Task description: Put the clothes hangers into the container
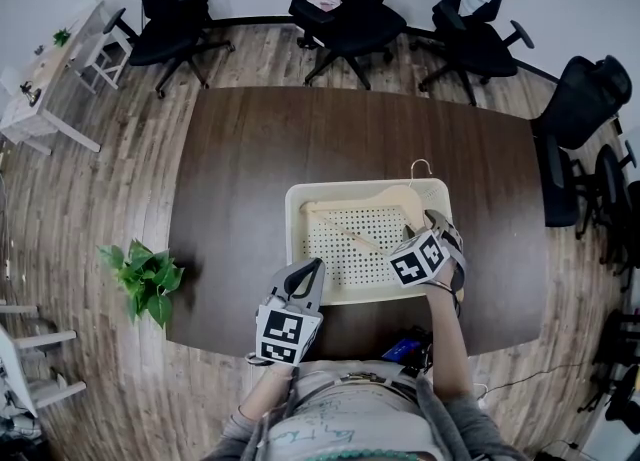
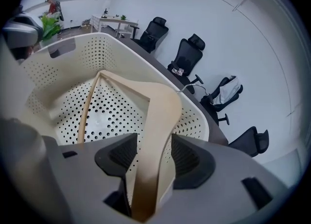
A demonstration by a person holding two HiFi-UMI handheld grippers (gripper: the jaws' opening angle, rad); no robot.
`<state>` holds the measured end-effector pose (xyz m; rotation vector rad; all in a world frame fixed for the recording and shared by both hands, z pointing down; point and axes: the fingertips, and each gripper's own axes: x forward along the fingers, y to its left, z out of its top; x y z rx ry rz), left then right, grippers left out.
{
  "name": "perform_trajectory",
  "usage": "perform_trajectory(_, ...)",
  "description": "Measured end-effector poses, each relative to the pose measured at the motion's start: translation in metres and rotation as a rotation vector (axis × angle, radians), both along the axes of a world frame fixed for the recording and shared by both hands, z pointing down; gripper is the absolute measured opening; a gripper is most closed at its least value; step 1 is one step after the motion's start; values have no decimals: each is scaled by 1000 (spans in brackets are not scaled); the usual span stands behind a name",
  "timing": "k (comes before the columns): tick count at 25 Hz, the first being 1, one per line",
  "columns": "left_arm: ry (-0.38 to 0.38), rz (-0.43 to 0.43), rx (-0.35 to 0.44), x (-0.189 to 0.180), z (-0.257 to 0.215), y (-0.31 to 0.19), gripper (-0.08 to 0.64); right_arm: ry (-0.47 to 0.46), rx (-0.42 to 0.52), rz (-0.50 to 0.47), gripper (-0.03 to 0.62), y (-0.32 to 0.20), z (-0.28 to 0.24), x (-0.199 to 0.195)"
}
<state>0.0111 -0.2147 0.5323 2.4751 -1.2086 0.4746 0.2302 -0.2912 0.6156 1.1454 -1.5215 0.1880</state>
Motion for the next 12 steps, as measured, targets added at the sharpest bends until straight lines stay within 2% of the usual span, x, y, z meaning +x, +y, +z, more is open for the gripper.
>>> perform_trajectory(12, -7, 9, -10, 2, 1, -1, 11, -77, 9, -9, 235, 2, -6, -2)
